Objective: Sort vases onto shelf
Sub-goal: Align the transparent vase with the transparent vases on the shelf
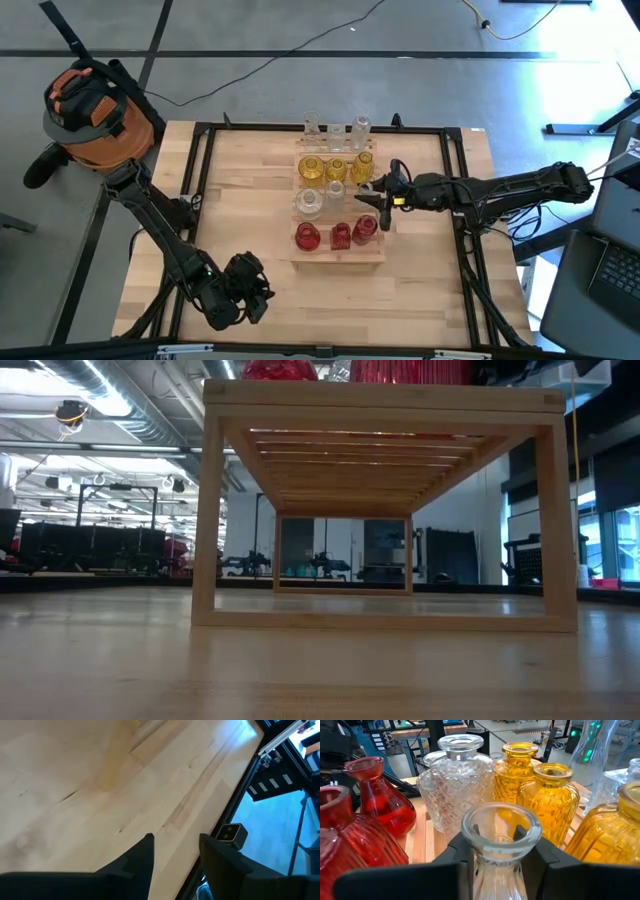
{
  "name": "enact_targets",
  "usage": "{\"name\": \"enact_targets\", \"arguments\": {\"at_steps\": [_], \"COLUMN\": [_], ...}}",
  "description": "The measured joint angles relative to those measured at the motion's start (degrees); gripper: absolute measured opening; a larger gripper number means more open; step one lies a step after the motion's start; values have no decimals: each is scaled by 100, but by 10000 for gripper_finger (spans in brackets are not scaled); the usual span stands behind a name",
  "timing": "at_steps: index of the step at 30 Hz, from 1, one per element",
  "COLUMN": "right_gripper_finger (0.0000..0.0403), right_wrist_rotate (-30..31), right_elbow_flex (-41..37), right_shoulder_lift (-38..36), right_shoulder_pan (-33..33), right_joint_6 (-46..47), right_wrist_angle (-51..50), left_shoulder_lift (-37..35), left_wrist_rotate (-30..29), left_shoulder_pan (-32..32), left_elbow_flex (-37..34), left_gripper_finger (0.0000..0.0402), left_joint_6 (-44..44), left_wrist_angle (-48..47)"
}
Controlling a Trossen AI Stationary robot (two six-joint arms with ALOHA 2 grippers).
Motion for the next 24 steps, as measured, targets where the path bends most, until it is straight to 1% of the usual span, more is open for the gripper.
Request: {"name": "enact_targets", "arguments": {"at_steps": [2,4,9,14,17,24], "right_gripper_finger": [108,118,111,106,110,129], "right_wrist_rotate": [0,-1,-190,-195,-214,-308], "right_elbow_flex": [0,0,0,-2,-5,103], "right_shoulder_lift": [-2,0,0,0,9,7], "right_shoulder_pan": [0,0,0,0,0,0], "right_joint_6": [1,0,-8,-84,-96,-95], "right_wrist_angle": [-8,-34,-38,26,119,-7], "left_shoulder_lift": [0,0,0,0,0,0], "left_wrist_rotate": [0,2,1,0,0,0], "left_shoulder_pan": [0,0,0,0,0,29], "left_elbow_flex": [0,0,0,0,0,0], "left_gripper_finger": [148,148,148,148,148,148], "left_joint_6": [0,-2,-6,-20,-20,-20], "left_wrist_angle": [-26,-29,-29,-28,-27,-41]}}
